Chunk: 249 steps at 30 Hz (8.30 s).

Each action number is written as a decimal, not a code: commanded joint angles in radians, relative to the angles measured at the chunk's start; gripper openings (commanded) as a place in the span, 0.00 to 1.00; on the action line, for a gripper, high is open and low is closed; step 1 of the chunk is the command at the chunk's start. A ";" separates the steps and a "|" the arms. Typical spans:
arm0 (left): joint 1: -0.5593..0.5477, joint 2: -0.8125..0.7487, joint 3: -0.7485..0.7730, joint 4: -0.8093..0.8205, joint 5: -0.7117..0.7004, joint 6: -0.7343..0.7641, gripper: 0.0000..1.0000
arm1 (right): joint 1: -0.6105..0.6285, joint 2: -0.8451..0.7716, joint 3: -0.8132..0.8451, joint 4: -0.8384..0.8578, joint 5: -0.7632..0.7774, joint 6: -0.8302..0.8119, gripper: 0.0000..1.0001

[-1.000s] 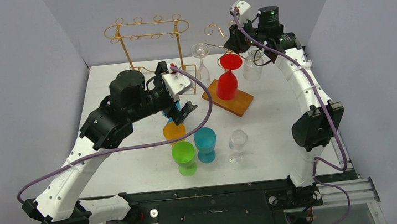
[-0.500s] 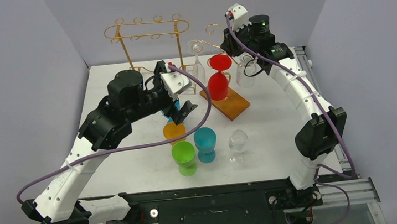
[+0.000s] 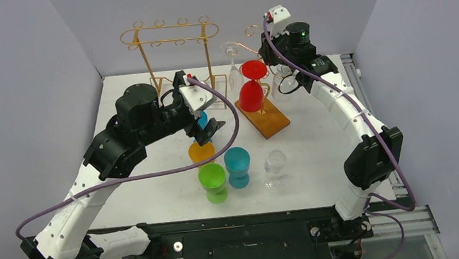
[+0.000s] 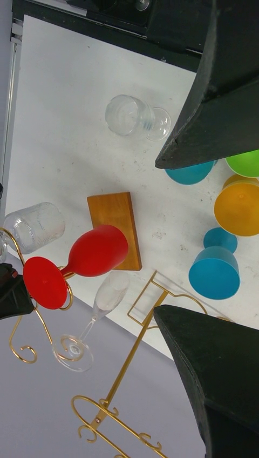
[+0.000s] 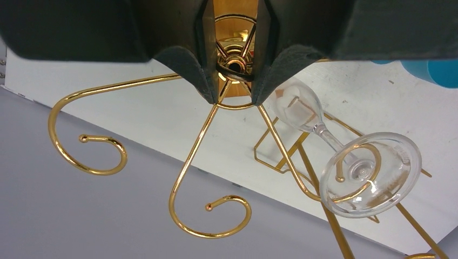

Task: Place the wine glass upside down on the wine glass rack
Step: Adjust the wine rack at the center of the board.

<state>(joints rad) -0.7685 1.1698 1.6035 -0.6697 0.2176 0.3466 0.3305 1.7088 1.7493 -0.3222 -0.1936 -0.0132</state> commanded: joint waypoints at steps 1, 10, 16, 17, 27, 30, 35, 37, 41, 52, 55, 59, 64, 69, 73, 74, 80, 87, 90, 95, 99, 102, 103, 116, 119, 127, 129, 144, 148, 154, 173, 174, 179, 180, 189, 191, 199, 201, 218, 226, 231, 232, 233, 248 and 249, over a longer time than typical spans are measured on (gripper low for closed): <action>0.004 -0.030 0.015 0.045 0.018 -0.018 0.95 | 0.001 -0.054 -0.024 -0.066 0.130 0.032 0.00; 0.004 -0.043 0.009 0.042 0.023 -0.018 0.95 | 0.028 -0.065 0.008 -0.137 0.191 0.148 0.10; 0.003 -0.054 0.001 0.037 0.023 -0.015 0.95 | 0.038 -0.052 0.057 -0.160 0.156 0.167 0.32; 0.004 -0.054 0.001 0.038 0.022 -0.014 0.95 | 0.036 -0.051 0.070 -0.162 0.148 0.168 0.36; 0.003 -0.063 -0.012 0.035 0.016 -0.004 0.95 | -0.039 0.008 0.307 -0.285 -0.034 0.159 0.51; 0.003 -0.063 -0.017 0.037 0.015 -0.004 0.95 | -0.068 0.068 0.415 -0.373 -0.088 0.126 0.52; 0.004 -0.051 -0.009 0.025 0.018 0.016 0.95 | -0.076 0.182 0.619 -0.561 -0.128 0.009 0.57; 0.003 -0.046 -0.006 0.022 0.015 0.030 0.95 | -0.076 0.187 0.621 -0.577 -0.137 -0.027 0.59; 0.003 -0.031 0.011 0.011 0.013 0.037 0.95 | -0.079 0.197 0.623 -0.595 -0.156 -0.056 0.61; 0.003 -0.017 0.024 0.010 0.012 0.033 0.95 | -0.081 0.253 0.656 -0.634 -0.187 -0.102 0.61; 0.003 -0.015 0.027 0.010 0.014 0.029 0.95 | -0.079 0.269 0.660 -0.636 -0.193 -0.105 0.61; 0.003 -0.022 0.024 0.016 0.021 0.020 0.95 | -0.069 0.290 0.662 -0.642 -0.143 -0.114 0.61; 0.003 -0.025 0.022 0.023 0.024 0.019 0.95 | -0.055 0.299 0.653 -0.642 -0.100 -0.115 0.56; 0.003 -0.027 0.025 0.031 0.034 0.018 0.95 | -0.049 0.296 0.633 -0.616 -0.082 -0.070 0.31; 0.003 -0.029 0.036 0.034 0.041 0.016 0.95 | -0.034 0.287 0.623 -0.622 -0.060 -0.055 0.16; 0.003 -0.031 0.036 0.034 0.046 0.014 0.95 | -0.032 0.285 0.620 -0.624 -0.055 -0.051 0.12; 0.002 -0.048 0.041 0.024 0.052 0.013 0.95 | -0.016 0.279 0.619 -0.634 0.011 0.012 0.00; 0.002 -0.061 0.062 0.004 0.049 0.019 0.95 | 0.016 0.269 0.558 -0.639 0.122 0.117 0.00; 0.002 -0.069 0.061 -0.004 0.049 0.022 0.95 | 0.023 0.249 0.512 -0.615 0.142 0.143 0.00; 0.000 -0.079 0.059 -0.009 0.052 0.023 0.95 | 0.033 0.239 0.502 -0.625 0.190 0.163 0.00; 0.000 -0.087 0.054 -0.008 0.052 0.022 0.95 | 0.034 0.211 0.482 -0.611 0.191 0.199 0.00; 0.000 -0.094 0.046 -0.006 0.051 0.019 0.95 | 0.039 0.189 0.454 -0.582 0.207 0.221 0.13; -0.003 -0.096 0.044 -0.006 0.050 0.019 0.95 | 0.039 0.184 0.454 -0.579 0.203 0.221 0.19; -0.003 -0.104 0.039 -0.009 0.047 0.014 0.95 | -0.022 0.102 0.470 -0.572 0.092 0.165 0.43; -0.003 -0.100 0.030 0.006 0.042 -0.001 0.95 | -0.033 0.072 0.445 -0.544 0.069 0.171 0.48; 0.000 -0.046 0.025 0.022 0.037 -0.054 0.95 | -0.060 0.092 0.509 -0.580 0.016 0.147 0.54; 0.001 -0.037 0.031 0.027 0.040 -0.062 0.95 | -0.059 0.094 0.518 -0.592 -0.031 0.111 0.55; 0.003 -0.028 0.054 0.019 0.052 -0.051 0.95 | -0.066 0.168 0.631 -0.675 0.022 -0.037 0.59; 0.002 -0.029 0.036 0.026 0.052 -0.048 0.95 | -0.096 0.108 0.545 -0.634 -0.011 -0.041 0.58; 0.003 -0.009 0.034 0.044 0.050 -0.047 0.95 | -0.138 0.056 0.457 -0.602 0.044 -0.005 0.54; 0.040 0.273 0.177 0.194 0.027 -0.132 0.92 | -0.301 -0.068 0.198 -0.382 -0.066 0.174 0.49; 0.040 0.288 0.193 0.200 0.026 -0.136 0.92 | -0.311 -0.079 0.173 -0.367 -0.084 0.182 0.49; 0.041 0.338 0.242 0.221 0.019 -0.152 0.90 | -0.369 -0.148 0.013 -0.222 -0.227 0.315 0.44; 0.041 0.342 0.245 0.223 0.014 -0.152 0.90 | -0.377 -0.158 -0.019 -0.196 -0.250 0.343 0.42; 0.067 0.349 0.212 0.229 -0.012 -0.169 0.89 | -0.392 -0.236 -0.222 -0.016 -0.314 0.537 0.36; 0.067 0.348 0.212 0.229 -0.022 -0.168 0.89 | -0.394 -0.248 -0.241 -0.014 -0.285 0.554 0.34; 0.067 0.450 0.398 0.200 -0.063 -0.221 0.86 | -0.395 -0.280 -0.311 0.019 -0.245 0.605 0.28; 0.068 0.526 0.519 0.162 -0.054 -0.243 0.82 | -0.394 -0.283 -0.313 0.023 -0.245 0.619 0.26; 0.021 0.945 0.981 0.100 0.006 -0.253 0.60 | -0.393 -0.318 -0.394 0.029 -0.227 0.661 0.17; 0.021 0.931 0.907 0.185 0.018 -0.273 0.62 | -0.394 -0.311 -0.409 0.048 -0.234 0.684 0.24; 0.022 0.937 0.901 0.179 0.009 -0.300 0.61 | -0.393 -0.340 -0.449 0.053 -0.209 0.712 0.14; 0.022 0.926 0.886 0.185 0.005 -0.302 0.62 | -0.391 -0.346 -0.458 0.054 -0.203 0.715 0.12; 0.023 0.911 0.861 0.197 0.003 -0.307 0.62 | -0.390 -0.352 -0.469 0.054 -0.196 0.723 0.11; 0.032 0.690 0.677 0.177 -0.014 -0.301 0.67 | -0.380 -0.458 -0.519 -0.024 -0.063 0.727 0.28; 0.035 0.677 0.672 0.178 -0.014 -0.303 0.68 | -0.383 -0.461 -0.497 -0.050 -0.058 0.708 0.30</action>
<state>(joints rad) -0.7464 1.9606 2.2925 -0.5304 0.2123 0.0551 -0.0631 1.2629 1.2324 -0.1825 -0.2726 0.7677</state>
